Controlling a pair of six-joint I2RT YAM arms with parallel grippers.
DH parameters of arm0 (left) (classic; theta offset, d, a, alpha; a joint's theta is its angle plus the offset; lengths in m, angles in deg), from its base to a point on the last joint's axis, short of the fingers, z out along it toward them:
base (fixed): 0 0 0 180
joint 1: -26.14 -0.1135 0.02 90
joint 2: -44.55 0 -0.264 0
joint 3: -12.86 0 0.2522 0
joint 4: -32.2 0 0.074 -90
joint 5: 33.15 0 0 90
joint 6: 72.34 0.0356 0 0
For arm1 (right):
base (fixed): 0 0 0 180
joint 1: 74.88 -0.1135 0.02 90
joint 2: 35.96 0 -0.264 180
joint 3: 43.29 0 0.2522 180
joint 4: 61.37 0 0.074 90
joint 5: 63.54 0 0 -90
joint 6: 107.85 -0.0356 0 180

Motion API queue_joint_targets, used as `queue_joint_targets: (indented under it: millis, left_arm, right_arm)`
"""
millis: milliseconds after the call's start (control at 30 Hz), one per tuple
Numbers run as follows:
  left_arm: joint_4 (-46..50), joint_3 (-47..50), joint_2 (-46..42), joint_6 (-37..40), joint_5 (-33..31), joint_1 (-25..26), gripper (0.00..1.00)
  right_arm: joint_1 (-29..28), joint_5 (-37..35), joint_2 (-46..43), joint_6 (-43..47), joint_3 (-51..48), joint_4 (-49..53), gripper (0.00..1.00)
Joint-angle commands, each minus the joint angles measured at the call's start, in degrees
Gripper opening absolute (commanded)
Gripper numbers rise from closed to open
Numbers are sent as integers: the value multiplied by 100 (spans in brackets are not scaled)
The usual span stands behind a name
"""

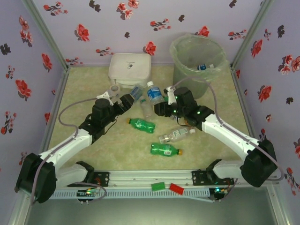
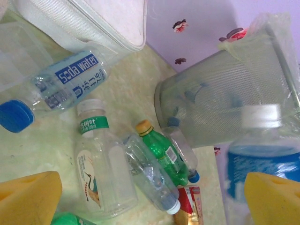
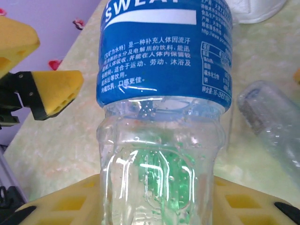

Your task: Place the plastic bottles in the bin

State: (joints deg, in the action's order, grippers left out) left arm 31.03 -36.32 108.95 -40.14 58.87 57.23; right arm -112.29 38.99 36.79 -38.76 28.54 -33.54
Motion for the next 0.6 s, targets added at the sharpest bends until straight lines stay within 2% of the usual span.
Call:
queue_joint_targets:
  millis: [0, 333, 567]
  left_arm:
    - [73, -195, 192, 524, -192, -41, 100]
    - [123, -354, 887, 1021, -14, -59, 100]
    - [298, -1, 978, 1049, 96, -62, 100]
  right_arm:
    - [270, -488, 42, 404, 938, 659, 44]
    - [1234, -1263, 832, 732, 3206, 1657, 43]
    - [2160, -1469, 1638, 368, 4287, 1744, 45]
